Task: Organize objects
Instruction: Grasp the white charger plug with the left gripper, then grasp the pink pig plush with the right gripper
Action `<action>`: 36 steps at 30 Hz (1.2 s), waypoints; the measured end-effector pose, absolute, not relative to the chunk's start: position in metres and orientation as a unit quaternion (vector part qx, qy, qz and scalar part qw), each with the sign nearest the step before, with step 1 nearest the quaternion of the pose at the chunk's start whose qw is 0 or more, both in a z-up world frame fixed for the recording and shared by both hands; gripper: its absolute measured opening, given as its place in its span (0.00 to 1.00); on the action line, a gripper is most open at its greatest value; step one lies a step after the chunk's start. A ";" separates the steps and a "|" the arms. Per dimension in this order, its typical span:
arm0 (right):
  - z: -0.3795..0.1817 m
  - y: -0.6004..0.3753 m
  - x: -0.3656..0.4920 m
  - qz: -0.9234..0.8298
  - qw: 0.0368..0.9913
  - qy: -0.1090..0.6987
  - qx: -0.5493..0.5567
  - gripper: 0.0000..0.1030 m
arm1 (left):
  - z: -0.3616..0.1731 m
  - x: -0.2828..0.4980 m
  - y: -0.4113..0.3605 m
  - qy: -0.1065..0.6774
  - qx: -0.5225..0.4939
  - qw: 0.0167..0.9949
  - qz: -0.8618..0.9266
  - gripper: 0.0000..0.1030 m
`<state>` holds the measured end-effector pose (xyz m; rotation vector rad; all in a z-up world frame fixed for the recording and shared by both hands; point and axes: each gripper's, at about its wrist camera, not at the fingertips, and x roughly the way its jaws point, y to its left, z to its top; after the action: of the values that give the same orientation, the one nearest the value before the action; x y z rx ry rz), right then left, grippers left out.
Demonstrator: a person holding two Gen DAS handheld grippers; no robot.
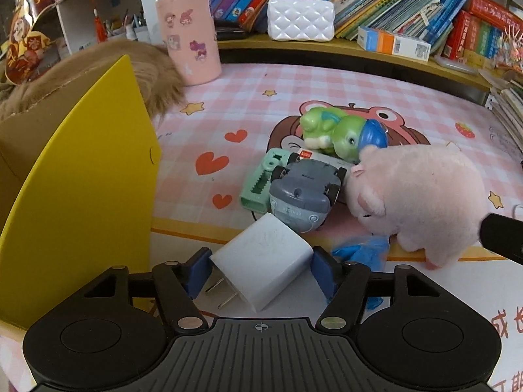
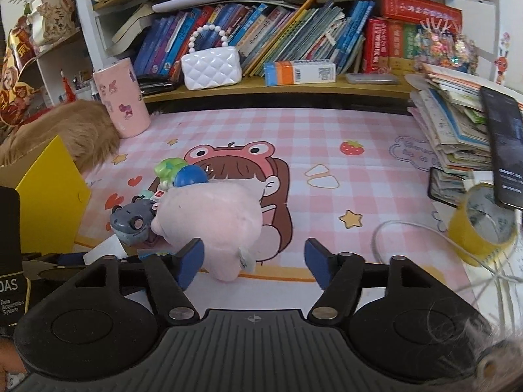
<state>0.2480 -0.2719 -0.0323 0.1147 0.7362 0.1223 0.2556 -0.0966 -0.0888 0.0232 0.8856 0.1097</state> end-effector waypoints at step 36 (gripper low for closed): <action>0.001 -0.261 0.214 0.058 0.943 0.322 0.066 0.56 | -0.025 0.152 -0.073 0.386 -0.064 0.920 -0.016 0.63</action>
<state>0.2143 -0.2605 0.0013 0.1341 0.6558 0.1181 0.1518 -0.0728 -0.0249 -0.1318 0.7938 -0.0336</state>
